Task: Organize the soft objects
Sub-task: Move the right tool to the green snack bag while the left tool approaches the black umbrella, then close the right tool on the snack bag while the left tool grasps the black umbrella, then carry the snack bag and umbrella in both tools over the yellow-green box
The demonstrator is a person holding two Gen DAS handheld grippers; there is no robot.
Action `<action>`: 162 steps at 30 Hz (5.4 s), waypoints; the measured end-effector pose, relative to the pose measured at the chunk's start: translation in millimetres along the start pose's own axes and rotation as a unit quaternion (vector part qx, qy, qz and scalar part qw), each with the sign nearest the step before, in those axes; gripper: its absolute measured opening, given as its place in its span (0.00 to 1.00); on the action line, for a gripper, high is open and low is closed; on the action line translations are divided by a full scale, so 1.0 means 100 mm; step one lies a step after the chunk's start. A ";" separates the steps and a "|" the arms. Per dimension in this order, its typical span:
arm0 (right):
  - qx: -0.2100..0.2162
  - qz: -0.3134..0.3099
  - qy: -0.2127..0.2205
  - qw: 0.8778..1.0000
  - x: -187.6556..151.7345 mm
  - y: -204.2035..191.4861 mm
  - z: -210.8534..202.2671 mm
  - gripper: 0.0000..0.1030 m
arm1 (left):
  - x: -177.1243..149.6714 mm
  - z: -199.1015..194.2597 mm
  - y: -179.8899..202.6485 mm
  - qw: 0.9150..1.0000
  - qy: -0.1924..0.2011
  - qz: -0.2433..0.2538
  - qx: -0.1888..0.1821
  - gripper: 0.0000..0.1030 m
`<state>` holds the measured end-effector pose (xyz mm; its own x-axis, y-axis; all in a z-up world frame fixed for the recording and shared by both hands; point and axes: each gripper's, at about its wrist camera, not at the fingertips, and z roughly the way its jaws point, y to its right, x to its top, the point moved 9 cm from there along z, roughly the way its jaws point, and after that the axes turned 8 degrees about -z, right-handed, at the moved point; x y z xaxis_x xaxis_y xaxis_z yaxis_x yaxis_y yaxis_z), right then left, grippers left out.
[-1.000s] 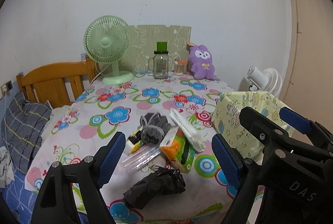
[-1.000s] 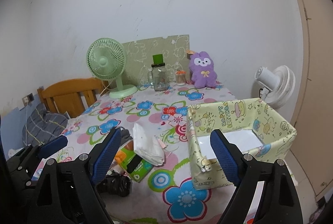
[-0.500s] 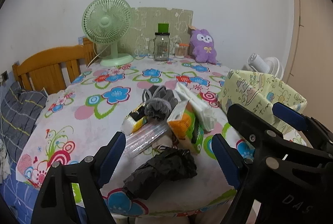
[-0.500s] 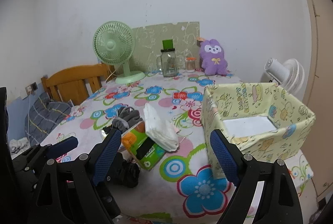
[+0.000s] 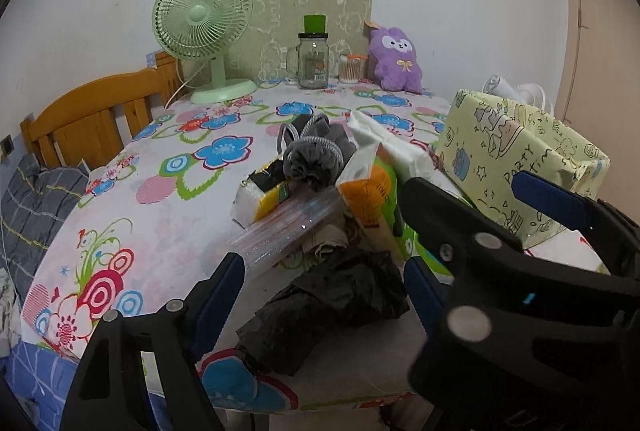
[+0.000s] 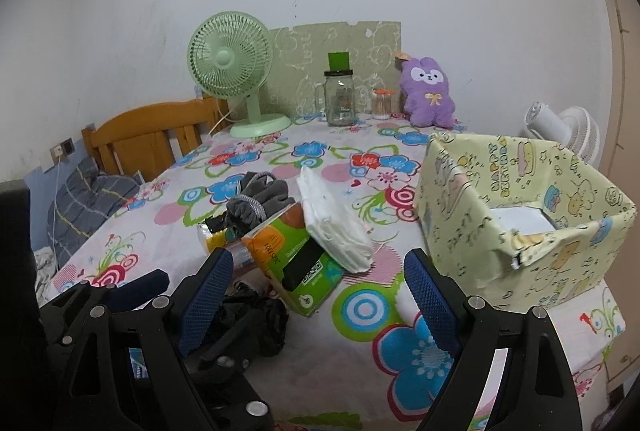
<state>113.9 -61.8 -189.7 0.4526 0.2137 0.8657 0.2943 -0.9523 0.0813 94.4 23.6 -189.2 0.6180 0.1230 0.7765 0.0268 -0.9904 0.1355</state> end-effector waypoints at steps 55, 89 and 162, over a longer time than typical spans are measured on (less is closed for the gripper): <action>0.070 0.006 -0.084 0.994 -0.10 -0.26 0.71 0.23 | 0.16 0.27 -0.14 1.000 -0.018 0.005 -0.009 0.26; 0.035 -0.005 -0.024 0.999 0.82 0.01 0.15 0.24 | 0.97 -0.30 0.14 0.999 0.049 0.006 -0.018 0.26; -0.091 0.074 -0.054 0.992 0.46 2.03 0.00 0.24 | 0.84 0.36 2.13 0.983 -0.012 0.090 -0.162 0.27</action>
<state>195.2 -245.5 -133.2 0.5699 0.0810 0.8177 0.0656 -0.9964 0.0530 180.1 -179.1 -117.8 0.6088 -0.0575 0.7913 -0.3340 -0.9233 0.1899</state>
